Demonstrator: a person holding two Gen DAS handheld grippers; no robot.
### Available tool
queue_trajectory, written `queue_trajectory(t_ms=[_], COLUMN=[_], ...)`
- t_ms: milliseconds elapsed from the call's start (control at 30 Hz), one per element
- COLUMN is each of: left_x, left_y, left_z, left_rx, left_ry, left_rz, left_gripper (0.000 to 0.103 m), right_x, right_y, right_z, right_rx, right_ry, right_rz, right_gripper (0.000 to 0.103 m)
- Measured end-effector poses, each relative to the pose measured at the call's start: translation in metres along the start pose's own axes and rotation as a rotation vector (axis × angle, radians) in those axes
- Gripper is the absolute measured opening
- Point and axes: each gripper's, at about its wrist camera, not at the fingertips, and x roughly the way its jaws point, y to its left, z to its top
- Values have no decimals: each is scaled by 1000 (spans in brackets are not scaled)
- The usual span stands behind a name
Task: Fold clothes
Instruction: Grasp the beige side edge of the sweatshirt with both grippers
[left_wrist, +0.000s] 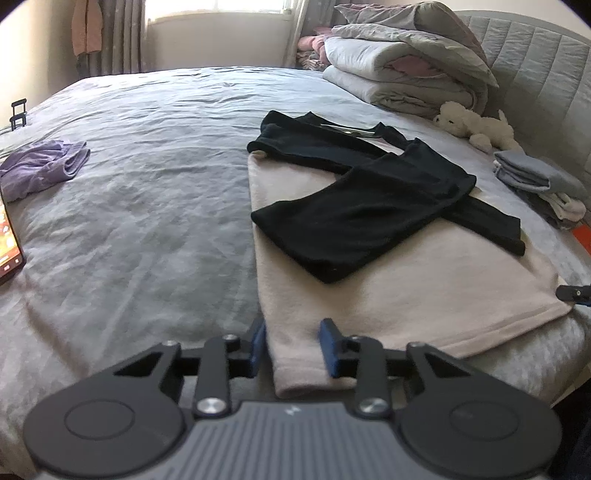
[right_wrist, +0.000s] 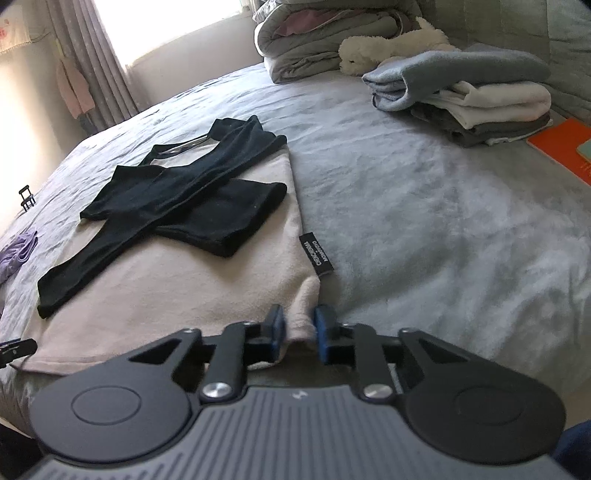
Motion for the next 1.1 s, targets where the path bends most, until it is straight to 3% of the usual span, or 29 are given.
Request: queue_trajectory(t_ms=[100,433,700,933,1100], left_x=[-2,-15,5,59,95], left_y=[2,-1,0,5,13], left_z=[0,11,67,129,132], left_rx=[-13,-15,-24,-6,-10], left_ry=[-3,-53,-20,61,74], left_rz=[11,37,65,85,73], left_gripper=[6,5,5,5,5], right_x=[-3,-24,-18,34,97], right_y=[2,6,17,33,24], right_z=[0,7,43,113,139], right_rx=[-5,33,2,-99,-82], right_ry=[-17,-147,-196,-107,-10], right_rz=[0,36,54,26,-11], right_gripper=[12,11,11,11,11])
